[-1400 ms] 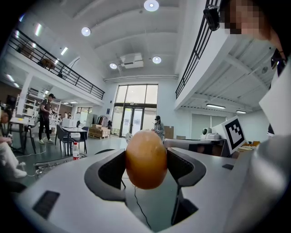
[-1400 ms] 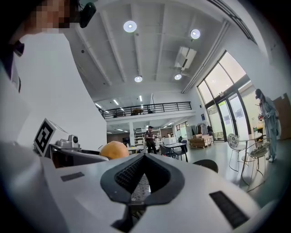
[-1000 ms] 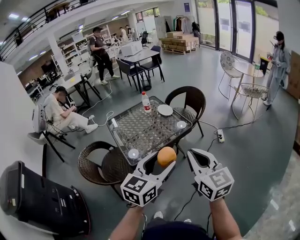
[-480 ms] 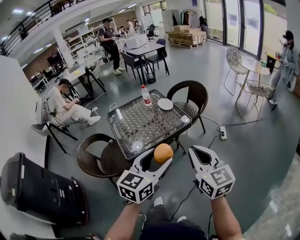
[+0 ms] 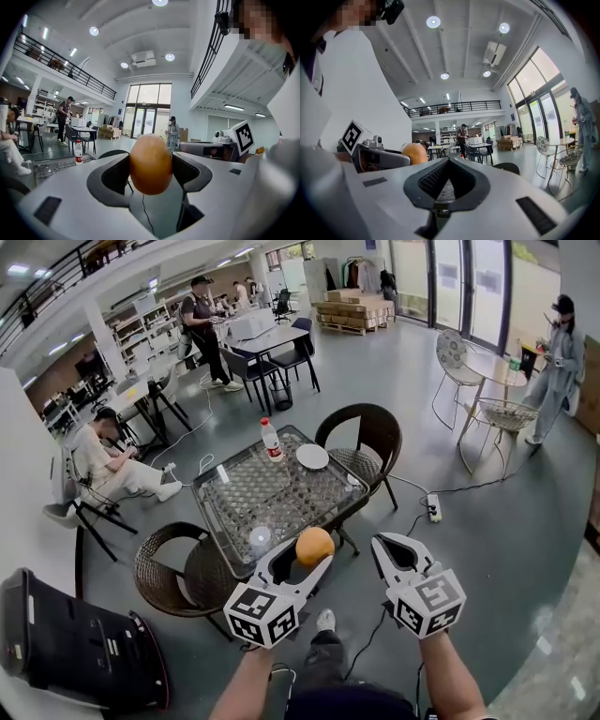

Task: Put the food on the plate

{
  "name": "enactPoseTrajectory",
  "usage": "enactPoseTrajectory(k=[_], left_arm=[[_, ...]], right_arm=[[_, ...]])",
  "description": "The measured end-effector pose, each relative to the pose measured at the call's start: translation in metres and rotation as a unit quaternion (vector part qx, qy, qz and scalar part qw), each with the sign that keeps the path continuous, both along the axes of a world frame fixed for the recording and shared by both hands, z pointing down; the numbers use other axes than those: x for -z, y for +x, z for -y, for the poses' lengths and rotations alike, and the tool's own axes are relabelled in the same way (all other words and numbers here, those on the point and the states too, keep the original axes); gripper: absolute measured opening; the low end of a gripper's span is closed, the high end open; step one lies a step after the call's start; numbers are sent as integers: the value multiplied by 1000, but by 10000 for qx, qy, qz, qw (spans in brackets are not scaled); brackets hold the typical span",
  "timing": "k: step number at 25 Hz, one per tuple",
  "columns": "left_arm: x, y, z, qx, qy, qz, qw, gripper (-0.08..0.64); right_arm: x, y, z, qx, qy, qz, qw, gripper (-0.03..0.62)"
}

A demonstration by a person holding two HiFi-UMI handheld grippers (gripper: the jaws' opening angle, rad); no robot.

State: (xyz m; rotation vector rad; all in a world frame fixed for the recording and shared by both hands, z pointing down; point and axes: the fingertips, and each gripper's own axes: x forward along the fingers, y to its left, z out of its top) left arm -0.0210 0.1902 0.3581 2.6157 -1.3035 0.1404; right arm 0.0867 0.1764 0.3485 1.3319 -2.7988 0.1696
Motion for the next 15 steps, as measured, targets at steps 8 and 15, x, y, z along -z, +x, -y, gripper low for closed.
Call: enactPoseTrajectory(k=[8,15], left_arm=[[-8,-10,74,-238,-26,-115,9996,281],[-17,-27,147,-396,-178,-143,9990,281]], right_arm=[[-9,-9,70,-250,-109,-120,9996,5],[-15,-26,142,-450,-268,-144,9985,5]])
